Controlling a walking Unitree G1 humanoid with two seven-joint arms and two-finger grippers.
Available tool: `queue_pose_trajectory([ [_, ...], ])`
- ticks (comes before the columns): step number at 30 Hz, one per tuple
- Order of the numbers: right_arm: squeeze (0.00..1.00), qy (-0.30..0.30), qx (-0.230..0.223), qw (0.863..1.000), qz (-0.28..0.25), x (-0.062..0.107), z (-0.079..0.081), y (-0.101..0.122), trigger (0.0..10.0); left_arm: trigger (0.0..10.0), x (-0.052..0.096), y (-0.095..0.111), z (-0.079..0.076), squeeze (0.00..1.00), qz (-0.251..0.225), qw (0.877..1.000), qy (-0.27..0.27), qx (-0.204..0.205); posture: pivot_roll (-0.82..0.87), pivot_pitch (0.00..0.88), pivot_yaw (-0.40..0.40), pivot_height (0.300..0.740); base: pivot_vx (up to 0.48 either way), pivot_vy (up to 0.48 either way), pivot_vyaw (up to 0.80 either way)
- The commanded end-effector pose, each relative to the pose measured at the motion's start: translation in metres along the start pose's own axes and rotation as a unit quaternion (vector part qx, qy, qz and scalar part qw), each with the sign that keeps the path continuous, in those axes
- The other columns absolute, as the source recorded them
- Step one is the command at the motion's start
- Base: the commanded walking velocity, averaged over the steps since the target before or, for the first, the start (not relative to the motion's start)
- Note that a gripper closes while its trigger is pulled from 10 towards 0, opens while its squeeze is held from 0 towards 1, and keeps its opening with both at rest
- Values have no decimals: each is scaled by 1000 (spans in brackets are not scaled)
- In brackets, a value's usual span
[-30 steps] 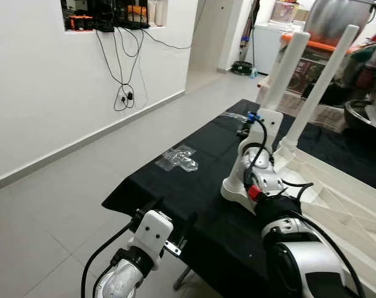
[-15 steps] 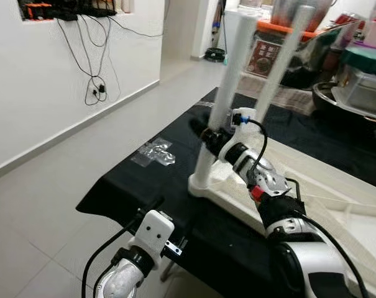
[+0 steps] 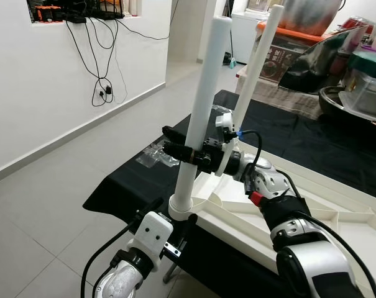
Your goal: Building children table
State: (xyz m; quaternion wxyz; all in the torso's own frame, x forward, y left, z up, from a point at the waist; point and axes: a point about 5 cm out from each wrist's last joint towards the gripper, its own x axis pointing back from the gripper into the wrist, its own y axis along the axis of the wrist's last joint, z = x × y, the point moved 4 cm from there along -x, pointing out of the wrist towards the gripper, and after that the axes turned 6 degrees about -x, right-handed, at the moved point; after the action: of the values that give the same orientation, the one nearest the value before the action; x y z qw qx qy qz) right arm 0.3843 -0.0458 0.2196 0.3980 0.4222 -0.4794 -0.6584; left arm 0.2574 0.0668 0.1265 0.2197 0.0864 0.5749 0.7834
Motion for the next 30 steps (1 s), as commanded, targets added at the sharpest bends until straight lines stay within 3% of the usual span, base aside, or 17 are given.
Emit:
queue_pose_trajectory([
  [1, 0, -38, -13, 999, -7, -3, -7, -2, 0, 10000, 1, -1, -4, 0, 4, 1000, -9, -1, 82, 0, -137, 740, 0, 0, 0],
  [6, 0, -272, 36, 962, -4, 10, -52, 2, 0, 10000, 0, -1, -3, 0, 4, 1000, -9, -1, 74, 1, -135, 740, 0, 0, 0],
  [7, 0, -398, 22, 917, -5, 33, -74, -1, 0, 10000, 0, -1, -3, 0, 4, 1000, -9, -1, 70, 3, -135, 740, 0, 0, 0],
  [9, 0, -481, 12, 876, -3, 51, -87, -3, 0, 10000, 0, -1, -3, 0, 4, 1000, -9, -1, 70, 3, -135, 740, 0, 0, 0],
  [10, 0, -481, 12, 876, -3, 51, -87, -3, 0, 10000, 0, -1, -3, 0, 4, 1000, -9, -1, 70, 3, -135, 740, 0, 0, 0],
  [11, 0, -575, 18, 818, 9, 76, -98, -7, 0, 10000, 0, -1, -3, 0, 5, 1000, -9, -1, 67, 5, -133, 740, 0, 0, 0],
  [13, 0, -575, 18, 818, 9, 76, -98, -7, 0, 10000, 0, -1, -3, 0, 5, 1000, -9, -1, 67, 5, -133, 740, 0, 0, 0],
  [15, 0, -706, 22, 708, 7, 121, -104, -13, 0, 10000, 0, -1, -3, 0, 4, 1000, -9, -1, 70, 8, -134, 740, 0, 0, 0],
  [17, 0, -706, 22, 708, 7, 121, -104, -13, 0, 10000, 0, -1, -3, 0, 4, 1000, -9, -1, 70, 8, -134, 740, 0, 0, 0],
  [18, 0, -737, 21, 676, 1, 130, -101, -16, 0, 10000, 0, -1, -3, 0, 4, 1000, -9, -1, 70, 9, -135, 740, 0, 0, 0],
  [19, 0, -737, 21, 676, 1, 130, -101, -16, 0, 10000, 0, -1, -3, 0, 4, 1000, -9, -1, 70, 9, -135, 740, 0, 0, 0],
  [20, 0, -738, 11, 675, -11, 123, -98, -20, 3216, 10000, 0, -1, -3, 0, 4, 1000, -9, -2, 67, 9, -134, 740, 0, 0, 0],
  [22, 0, -738, 11, 675, -11, 123, -98, -20, 3216, 10000, 0, -1, -3, 0, 4, 1000, -9, -2, 67, 9, -134, 740, 0, 0, 0],
  [23, 0, -730, 6, 684, -14, 114, -95, -22, 9843, 10000, 0, -1, -3, 0, 4, 1000, -8, -2, 67, 10, -135, 740, 0, 0, 0],
  [24, 0, -704, 1, 710, -25, 98, -93, -23, 10000, 10000, 0, -1, -3, 0, 4, 1000, -9, -2, 66, 9, -132, 740, 0, 0, 0],
  [25, 1000, -670, -4, 741, -41, 84, -90, -22, 10000, 10000, 0, -1, -3, 0, 4, 1000, -9, -1, 67, 8, -133, 740, 0, 0, 0],
  [30, 1000, -619, 20, 783, -62, 59, -84, -13, 10000, 10000, -1, -1, -3, 0, 4, 1000, -8, -1, 69, 10, -135, 740, 0, 0, 0],
])
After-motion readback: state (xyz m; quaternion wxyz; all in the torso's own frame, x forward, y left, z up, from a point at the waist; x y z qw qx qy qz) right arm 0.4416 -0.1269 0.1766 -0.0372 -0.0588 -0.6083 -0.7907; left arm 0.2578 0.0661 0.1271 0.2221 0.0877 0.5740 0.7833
